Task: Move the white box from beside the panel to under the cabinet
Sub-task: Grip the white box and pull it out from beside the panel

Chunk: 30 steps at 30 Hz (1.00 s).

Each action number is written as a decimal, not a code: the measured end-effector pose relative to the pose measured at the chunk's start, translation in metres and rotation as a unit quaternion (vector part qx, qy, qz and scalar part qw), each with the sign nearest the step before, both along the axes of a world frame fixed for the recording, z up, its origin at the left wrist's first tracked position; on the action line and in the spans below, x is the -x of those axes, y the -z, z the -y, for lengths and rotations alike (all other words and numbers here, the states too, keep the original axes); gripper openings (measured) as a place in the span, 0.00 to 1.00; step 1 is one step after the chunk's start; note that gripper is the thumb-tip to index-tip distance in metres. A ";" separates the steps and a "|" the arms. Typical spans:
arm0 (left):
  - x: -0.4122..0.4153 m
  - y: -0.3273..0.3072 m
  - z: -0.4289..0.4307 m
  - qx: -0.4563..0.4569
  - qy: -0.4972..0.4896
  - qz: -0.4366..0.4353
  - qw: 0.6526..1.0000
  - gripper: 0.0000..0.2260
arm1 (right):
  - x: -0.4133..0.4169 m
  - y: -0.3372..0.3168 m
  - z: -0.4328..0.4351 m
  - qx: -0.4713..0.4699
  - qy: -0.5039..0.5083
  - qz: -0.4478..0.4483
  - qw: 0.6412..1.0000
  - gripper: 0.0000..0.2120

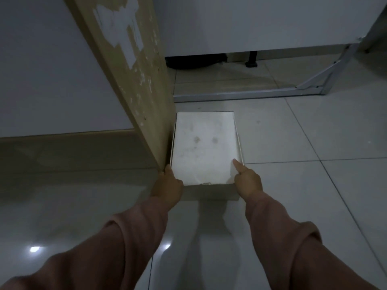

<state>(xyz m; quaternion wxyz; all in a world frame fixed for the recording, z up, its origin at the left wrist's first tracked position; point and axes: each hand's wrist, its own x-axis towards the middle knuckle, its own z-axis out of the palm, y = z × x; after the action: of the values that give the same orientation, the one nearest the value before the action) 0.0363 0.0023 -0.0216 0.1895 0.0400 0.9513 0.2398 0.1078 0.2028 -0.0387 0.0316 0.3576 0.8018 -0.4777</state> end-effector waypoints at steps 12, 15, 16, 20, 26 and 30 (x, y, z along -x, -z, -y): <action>-0.059 -0.004 0.040 -0.082 -0.032 0.045 0.995 0.26 | -0.064 -0.013 0.041 -0.078 -0.082 0.104 0.988 0.31; -0.068 -0.004 0.052 -0.084 -0.045 0.059 0.994 0.23 | -0.076 -0.013 0.052 -0.099 -0.097 0.130 0.982 0.32; -0.071 -0.003 0.055 -0.090 -0.053 0.065 0.992 0.21 | -0.081 -0.013 0.057 -0.111 -0.099 0.138 0.979 0.31; -0.079 0.003 0.071 -0.179 -0.107 0.118 0.971 0.17 | -0.096 -0.010 0.072 -0.126 -0.083 0.109 0.982 0.37; -0.072 0.015 0.085 -0.359 -0.216 0.280 0.864 0.01 | -0.084 -0.011 0.059 -0.115 0.003 0.059 0.992 0.29; -0.063 0.031 0.086 -0.368 -0.246 0.282 0.851 0.16 | -0.078 -0.003 0.053 -0.099 0.036 0.066 0.992 0.18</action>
<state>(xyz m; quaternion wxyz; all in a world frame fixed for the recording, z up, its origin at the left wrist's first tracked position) 0.0995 -0.0837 -0.0526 0.3560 -0.1983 0.6774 0.6124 0.1861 0.1496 -0.0361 0.0320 0.4183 0.8279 -0.3722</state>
